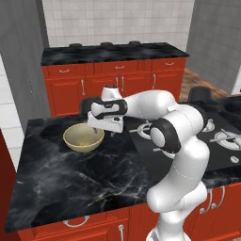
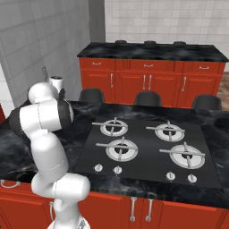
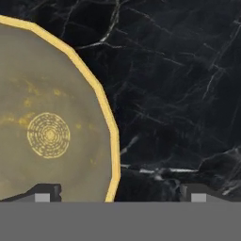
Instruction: Pick the cup and bowl from the counter and place them on the counter next to the sink.
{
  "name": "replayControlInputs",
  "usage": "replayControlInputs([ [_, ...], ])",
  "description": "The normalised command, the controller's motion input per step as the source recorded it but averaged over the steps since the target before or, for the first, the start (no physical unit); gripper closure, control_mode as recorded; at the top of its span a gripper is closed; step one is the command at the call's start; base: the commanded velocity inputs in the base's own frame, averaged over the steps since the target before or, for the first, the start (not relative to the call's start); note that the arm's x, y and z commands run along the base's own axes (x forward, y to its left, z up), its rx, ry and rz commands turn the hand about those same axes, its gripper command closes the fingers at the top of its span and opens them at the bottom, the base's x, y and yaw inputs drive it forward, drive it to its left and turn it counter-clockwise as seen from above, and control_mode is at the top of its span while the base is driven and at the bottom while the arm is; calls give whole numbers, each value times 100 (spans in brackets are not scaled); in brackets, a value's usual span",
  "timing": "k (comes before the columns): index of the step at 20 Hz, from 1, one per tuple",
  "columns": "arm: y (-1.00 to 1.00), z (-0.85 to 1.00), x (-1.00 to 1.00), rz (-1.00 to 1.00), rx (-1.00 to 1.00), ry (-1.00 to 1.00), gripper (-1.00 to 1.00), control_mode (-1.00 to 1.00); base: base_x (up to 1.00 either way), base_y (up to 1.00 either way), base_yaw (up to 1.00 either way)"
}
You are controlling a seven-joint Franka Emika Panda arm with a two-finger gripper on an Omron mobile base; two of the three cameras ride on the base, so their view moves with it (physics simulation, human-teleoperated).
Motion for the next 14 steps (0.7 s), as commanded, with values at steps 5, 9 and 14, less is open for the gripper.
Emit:
replayControlInputs([
  [5,25,-22,4,-1,0,6,-100,-100,0,0,0],
  [9,7,-8,5,-2,0,3,-100,-100,0,0,0],
  [14,1,-15,3,0,0,2,-100,-100,0,0,0],
])
